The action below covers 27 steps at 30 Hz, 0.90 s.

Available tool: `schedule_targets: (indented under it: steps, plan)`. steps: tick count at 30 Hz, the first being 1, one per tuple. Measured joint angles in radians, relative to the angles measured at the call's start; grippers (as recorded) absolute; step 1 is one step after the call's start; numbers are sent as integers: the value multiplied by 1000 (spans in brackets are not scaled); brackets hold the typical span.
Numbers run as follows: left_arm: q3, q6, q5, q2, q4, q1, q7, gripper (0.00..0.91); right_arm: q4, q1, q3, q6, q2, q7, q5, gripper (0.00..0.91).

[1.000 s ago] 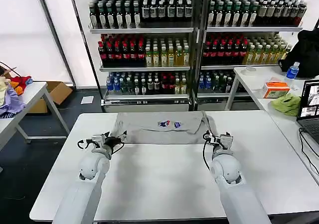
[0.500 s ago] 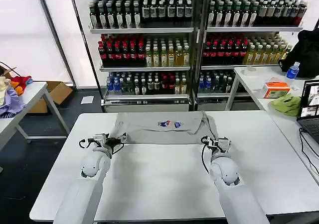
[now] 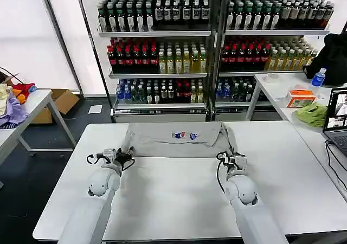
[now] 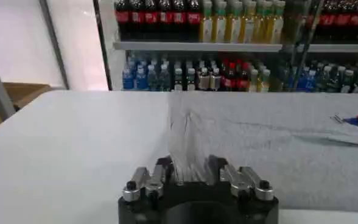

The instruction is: Fold and organize the clothes.

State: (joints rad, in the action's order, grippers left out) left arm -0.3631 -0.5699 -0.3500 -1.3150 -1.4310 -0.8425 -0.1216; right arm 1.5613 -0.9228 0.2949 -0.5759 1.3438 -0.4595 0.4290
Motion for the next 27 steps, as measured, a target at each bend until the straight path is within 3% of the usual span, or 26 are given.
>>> schedule_targets:
  steps: [15, 27]
  plan:
    - [-6, 27, 2, 38, -83, -98, 17, 10, 187, -129, 24, -10, -44, -21, -34, 0]
    - [-44, 28, 9, 84, -345, -316, -9, 10, 481, -373, 99, -5, -79, -24, -39, 0]
